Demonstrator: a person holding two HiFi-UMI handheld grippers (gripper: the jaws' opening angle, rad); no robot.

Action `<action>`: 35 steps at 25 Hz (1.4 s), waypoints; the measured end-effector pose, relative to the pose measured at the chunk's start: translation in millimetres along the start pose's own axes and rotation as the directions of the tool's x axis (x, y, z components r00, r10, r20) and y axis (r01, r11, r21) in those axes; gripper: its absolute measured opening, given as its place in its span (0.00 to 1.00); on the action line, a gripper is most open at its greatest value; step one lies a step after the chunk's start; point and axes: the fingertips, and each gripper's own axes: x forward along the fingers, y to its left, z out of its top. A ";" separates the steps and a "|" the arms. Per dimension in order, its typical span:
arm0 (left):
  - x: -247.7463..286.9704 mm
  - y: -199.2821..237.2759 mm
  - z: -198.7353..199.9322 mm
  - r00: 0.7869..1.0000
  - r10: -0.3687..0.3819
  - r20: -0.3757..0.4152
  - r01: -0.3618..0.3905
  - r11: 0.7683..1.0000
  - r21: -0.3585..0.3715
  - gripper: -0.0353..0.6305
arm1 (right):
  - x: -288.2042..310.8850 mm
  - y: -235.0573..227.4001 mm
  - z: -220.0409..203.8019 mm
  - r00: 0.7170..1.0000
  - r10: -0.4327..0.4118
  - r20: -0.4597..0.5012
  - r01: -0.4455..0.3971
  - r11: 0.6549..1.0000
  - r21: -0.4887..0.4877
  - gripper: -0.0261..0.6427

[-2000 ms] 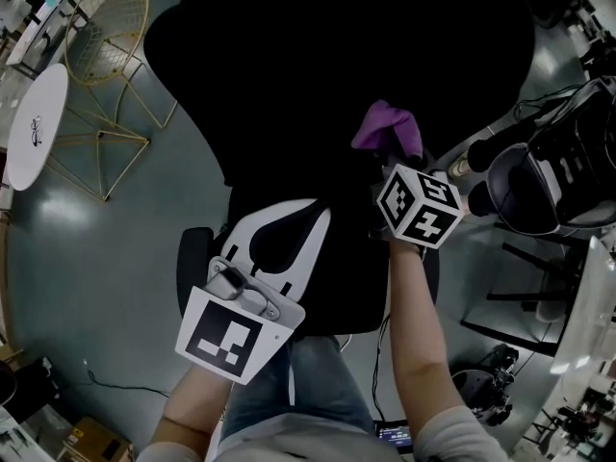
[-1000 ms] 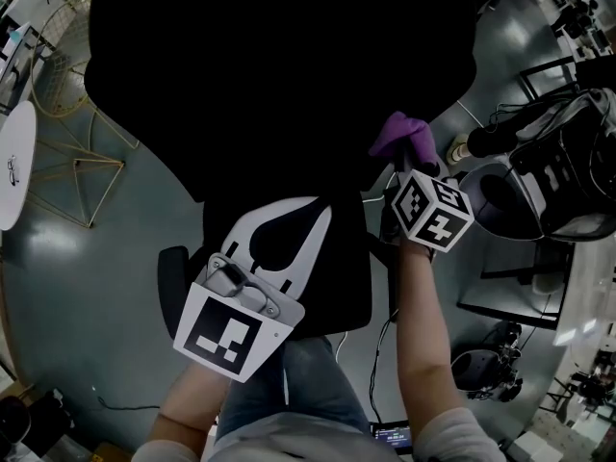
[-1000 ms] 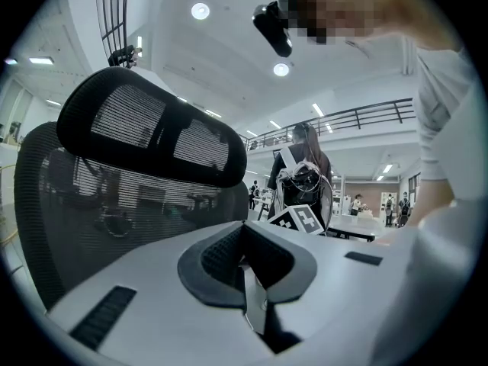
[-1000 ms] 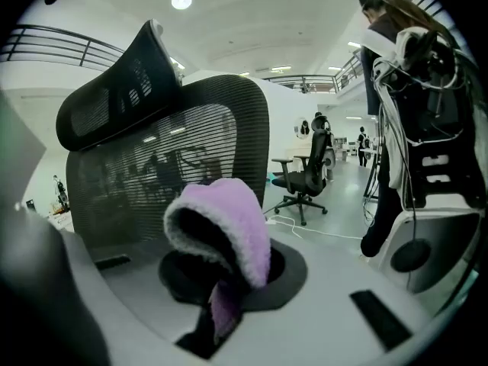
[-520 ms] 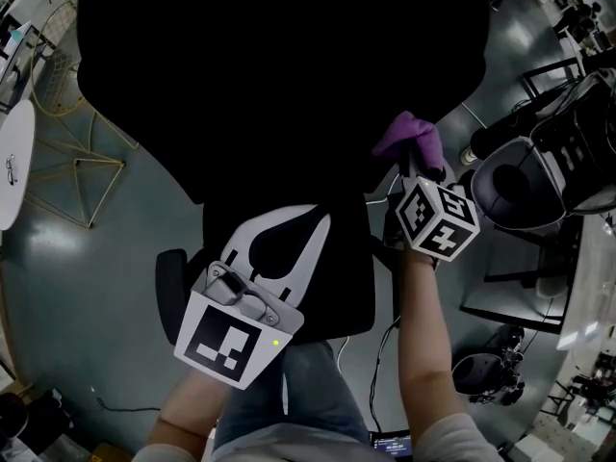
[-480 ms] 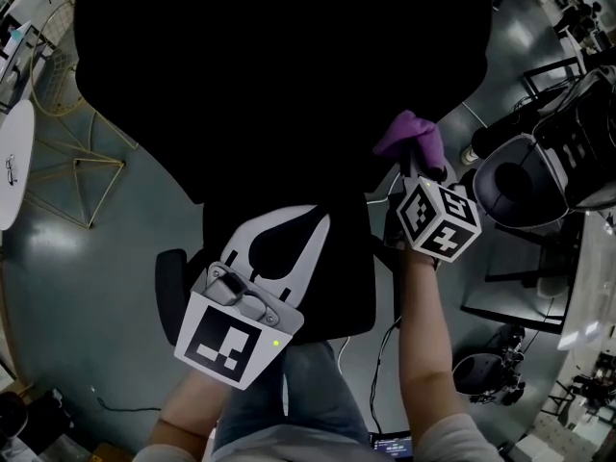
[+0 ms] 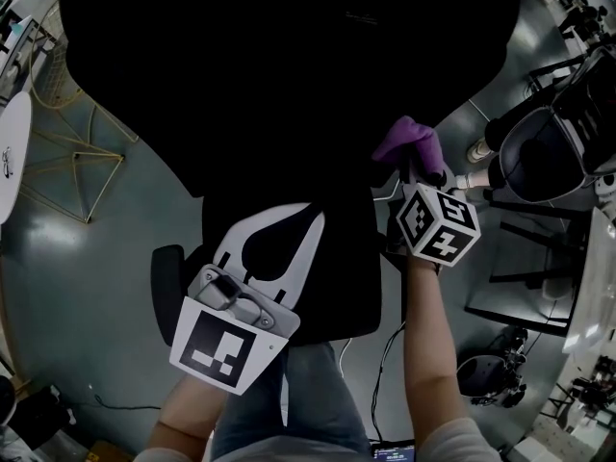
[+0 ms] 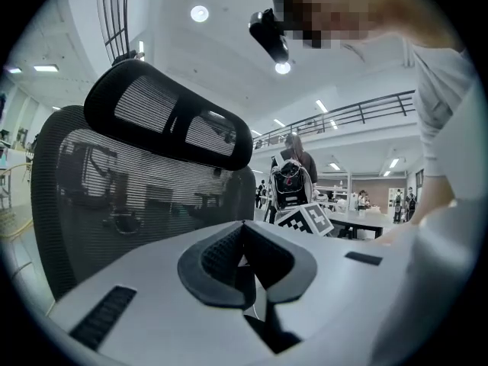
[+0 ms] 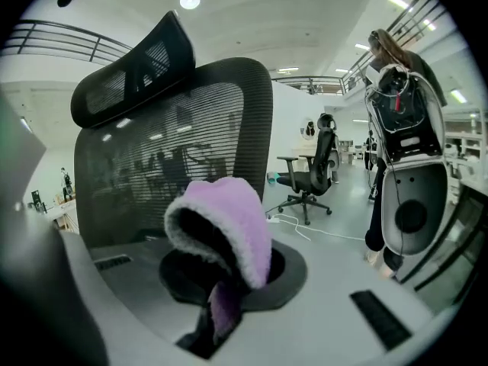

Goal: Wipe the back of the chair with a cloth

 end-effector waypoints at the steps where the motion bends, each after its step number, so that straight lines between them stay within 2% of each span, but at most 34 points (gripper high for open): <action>1: -2.0 1.1 -0.7 1.000 0.005 0.004 -0.005 1.000 0.000 0.07 | 0.1 0.0 -1.4 1.000 -0.002 -0.002 0.001 1.000 -0.007 0.11; 14: -30.3 13.2 -13.7 0.997 0.072 0.013 -0.072 0.997 -0.001 0.07 | 7.9 17.8 1.6 1.000 -0.005 0.009 0.005 0.999 -0.041 0.11; 35: -100.7 53.5 -13.4 0.975 0.217 0.048 -0.216 0.976 -0.029 0.07 | 20.5 149.7 -3.9 0.988 0.152 -0.002 -0.151 0.984 -0.092 0.11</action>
